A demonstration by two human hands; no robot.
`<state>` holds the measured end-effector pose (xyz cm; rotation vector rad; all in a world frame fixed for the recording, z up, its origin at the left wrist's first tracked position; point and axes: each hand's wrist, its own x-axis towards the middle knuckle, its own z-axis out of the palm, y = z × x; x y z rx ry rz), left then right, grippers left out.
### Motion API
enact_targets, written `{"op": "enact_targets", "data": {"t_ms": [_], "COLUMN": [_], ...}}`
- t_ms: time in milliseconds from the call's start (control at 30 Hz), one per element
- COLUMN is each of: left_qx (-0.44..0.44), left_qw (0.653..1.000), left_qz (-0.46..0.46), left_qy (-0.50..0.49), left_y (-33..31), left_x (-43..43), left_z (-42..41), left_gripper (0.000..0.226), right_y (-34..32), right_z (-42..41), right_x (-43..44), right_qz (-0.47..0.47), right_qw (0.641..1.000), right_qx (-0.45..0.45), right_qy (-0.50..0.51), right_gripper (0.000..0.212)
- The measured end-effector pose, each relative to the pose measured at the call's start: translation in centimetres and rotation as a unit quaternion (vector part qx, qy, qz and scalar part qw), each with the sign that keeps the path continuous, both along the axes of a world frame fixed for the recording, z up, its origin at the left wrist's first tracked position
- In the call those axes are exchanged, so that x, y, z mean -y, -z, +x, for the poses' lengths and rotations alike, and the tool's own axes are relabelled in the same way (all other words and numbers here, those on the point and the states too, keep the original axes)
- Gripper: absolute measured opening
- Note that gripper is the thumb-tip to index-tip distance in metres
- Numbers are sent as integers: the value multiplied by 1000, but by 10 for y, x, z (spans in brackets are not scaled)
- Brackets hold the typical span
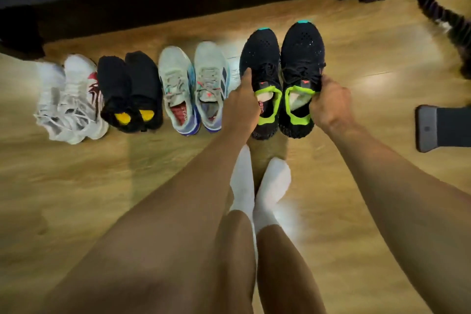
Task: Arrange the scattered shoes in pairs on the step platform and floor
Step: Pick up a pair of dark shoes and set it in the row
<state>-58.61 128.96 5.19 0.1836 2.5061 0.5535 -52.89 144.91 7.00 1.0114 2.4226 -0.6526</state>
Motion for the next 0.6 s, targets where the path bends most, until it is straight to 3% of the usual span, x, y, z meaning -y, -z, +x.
{"op": "enact_targets", "data": {"t_ms": [167, 333, 467, 600], "left_qx": [8, 30, 160, 228], "left_qw": [1000, 999, 985, 972], "left_qz": [-15, -23, -55, -50], "left_qy": [17, 3, -19, -8], "left_y": [83, 123, 122, 101], "left_x": [-7, -4, 1, 7], "left_z": [-24, -36, -45, -56], "left_gripper": [64, 67, 72, 51], "right_y": [85, 133, 142, 116], "right_z": [-41, -58, -59, -61], "right_x": [-12, -15, -8, -4], "right_qz": [-2, -22, -13, -29], "right_qw": [999, 996, 990, 986], "right_qx": [17, 52, 112, 162], "right_qy": [-33, -71, -88, -33], "right_gripper": [26, 28, 28, 42]}}
